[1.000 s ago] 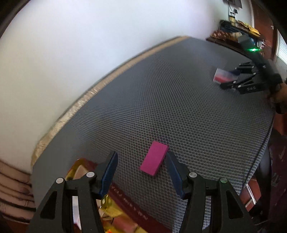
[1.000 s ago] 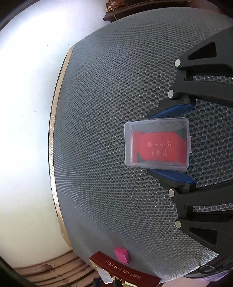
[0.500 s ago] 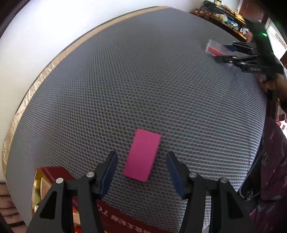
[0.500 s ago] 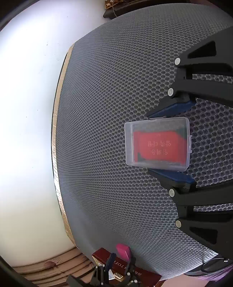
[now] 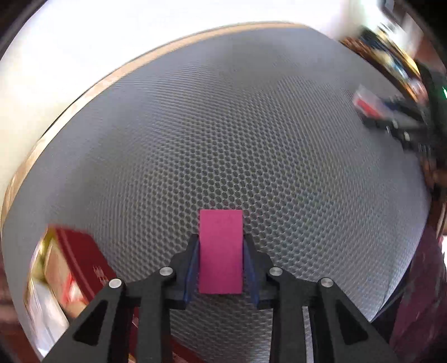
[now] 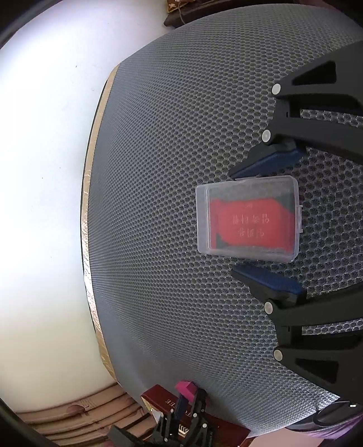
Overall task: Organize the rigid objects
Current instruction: 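Carry the pink block over the tin with left while right carries the red-card box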
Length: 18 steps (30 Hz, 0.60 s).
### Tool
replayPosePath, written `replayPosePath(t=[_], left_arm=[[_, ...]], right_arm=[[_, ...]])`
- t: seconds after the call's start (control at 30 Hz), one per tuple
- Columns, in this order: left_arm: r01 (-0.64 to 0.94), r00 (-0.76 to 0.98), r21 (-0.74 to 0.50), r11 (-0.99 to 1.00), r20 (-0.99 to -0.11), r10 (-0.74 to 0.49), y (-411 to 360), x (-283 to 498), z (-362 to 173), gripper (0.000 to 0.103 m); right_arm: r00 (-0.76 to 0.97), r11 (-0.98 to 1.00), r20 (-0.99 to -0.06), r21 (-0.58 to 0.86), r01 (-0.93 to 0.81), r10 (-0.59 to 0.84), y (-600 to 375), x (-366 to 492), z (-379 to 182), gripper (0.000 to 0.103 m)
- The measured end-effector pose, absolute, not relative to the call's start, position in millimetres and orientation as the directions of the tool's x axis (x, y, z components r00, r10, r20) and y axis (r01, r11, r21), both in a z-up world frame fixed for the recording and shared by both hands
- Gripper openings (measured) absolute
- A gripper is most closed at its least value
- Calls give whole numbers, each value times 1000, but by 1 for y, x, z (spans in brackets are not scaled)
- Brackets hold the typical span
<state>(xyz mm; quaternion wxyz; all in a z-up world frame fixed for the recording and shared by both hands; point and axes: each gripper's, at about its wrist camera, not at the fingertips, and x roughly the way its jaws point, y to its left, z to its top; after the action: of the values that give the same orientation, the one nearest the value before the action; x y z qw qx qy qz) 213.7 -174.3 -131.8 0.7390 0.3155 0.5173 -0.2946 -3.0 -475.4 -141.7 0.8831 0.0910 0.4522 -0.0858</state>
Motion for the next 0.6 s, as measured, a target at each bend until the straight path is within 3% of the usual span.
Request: replayPosePath(t=[0.23,0.6], left_arm=[[613,305,29,790,-931,-202,-157,185,-116,30],[431,462,86,898,-876,-138,-122,105,-74,30]], right_arm=[[579,968,-813,86,235,-68,-477,-6,-142,62],[566,968,-819,55,243,-95,-470,-1,-143,58]])
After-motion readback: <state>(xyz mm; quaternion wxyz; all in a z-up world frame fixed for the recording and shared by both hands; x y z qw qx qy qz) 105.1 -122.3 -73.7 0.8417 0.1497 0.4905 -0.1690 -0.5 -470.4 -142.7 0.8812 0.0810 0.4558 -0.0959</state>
